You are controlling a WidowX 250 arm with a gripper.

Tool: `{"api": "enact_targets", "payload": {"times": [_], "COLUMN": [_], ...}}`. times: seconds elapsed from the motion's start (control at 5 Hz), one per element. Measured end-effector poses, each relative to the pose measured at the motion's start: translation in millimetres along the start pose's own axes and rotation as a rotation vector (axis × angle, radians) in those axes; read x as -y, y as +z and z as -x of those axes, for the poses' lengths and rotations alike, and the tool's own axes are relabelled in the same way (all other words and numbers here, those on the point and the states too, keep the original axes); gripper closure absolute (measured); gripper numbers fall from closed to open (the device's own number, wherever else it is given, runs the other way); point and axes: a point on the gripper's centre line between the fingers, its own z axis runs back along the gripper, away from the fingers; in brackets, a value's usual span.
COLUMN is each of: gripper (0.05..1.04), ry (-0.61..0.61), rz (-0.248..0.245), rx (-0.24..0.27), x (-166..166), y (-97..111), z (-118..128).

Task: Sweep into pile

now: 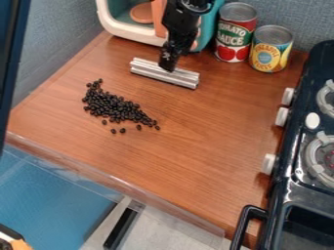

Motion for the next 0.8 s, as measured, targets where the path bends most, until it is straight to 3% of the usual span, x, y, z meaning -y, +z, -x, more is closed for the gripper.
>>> {"api": "enact_targets", "payload": {"times": [0.8], "gripper": [0.107], "ry": [0.015], "rz": [-0.038], "rx": [0.013], "x": [-13.9], "y": [-17.4], "z": [-0.6]}}
